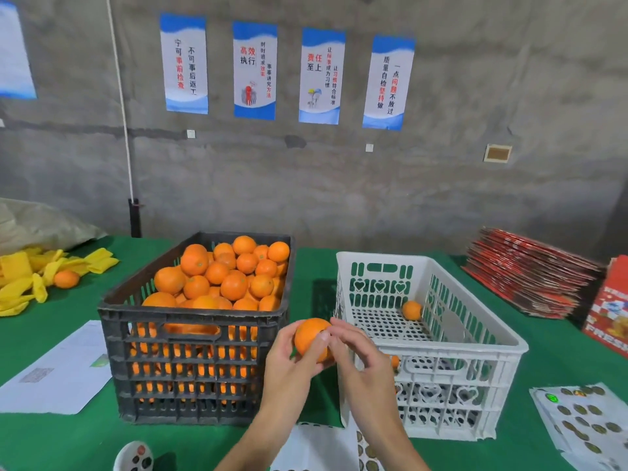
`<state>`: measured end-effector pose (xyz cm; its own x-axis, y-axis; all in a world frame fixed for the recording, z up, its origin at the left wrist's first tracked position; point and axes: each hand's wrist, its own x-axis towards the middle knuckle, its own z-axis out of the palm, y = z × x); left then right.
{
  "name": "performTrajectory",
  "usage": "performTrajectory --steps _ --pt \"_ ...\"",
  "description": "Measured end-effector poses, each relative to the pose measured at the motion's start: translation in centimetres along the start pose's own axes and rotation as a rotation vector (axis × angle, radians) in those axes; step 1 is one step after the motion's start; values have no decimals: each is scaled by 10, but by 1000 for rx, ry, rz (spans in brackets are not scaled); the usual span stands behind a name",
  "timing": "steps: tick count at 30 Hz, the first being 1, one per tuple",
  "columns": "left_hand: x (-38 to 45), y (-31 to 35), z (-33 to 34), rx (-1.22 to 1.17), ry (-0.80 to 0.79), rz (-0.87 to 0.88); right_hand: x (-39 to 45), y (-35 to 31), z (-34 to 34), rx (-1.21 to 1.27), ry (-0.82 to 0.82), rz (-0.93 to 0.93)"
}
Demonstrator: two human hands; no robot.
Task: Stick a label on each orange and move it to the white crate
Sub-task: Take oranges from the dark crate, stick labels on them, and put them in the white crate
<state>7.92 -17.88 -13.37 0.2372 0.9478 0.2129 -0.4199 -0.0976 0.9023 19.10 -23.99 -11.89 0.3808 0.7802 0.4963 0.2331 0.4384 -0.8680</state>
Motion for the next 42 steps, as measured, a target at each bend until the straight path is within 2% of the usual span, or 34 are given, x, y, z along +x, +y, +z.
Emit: performTrajectory --steps 4,9,11,13,15,17,21,24,29,31,35,42 --pt "29 19 23 42 -31 13 31 -20 -13 129 35 73" --pt "71 39 44 84 -177 -48 71 -27 -26 36 -17 105" --pt "92 41 50 186 -255 -51 87 -25 -32 48 6 115" --pt "118 38 51 317 -333 -39 102 -18 -40 -49 34 78" --pt "150 40 44 470 -297 25 115 -7 -52 -300 66 26" --pt "183 44 30 585 -158 91 124 5 -64 -529 106 -2" --pt "242 49 -1 822 -20 178 142 19 -79 -718 124 24" --pt "284 44 -22 1166 -43 218 161 28 -76 -708 93 5" --pt "330 22 -44 1595 -181 36 181 42 -62 -739 34 -1" --pt "344 11 -46 1642 -210 -30 191 49 -59 -756 5 -3" --pt "363 9 -43 1807 -223 63 200 59 -54 -771 -27 21" --pt "338 41 -31 1727 -161 198 195 52 -51 -767 -5 5"
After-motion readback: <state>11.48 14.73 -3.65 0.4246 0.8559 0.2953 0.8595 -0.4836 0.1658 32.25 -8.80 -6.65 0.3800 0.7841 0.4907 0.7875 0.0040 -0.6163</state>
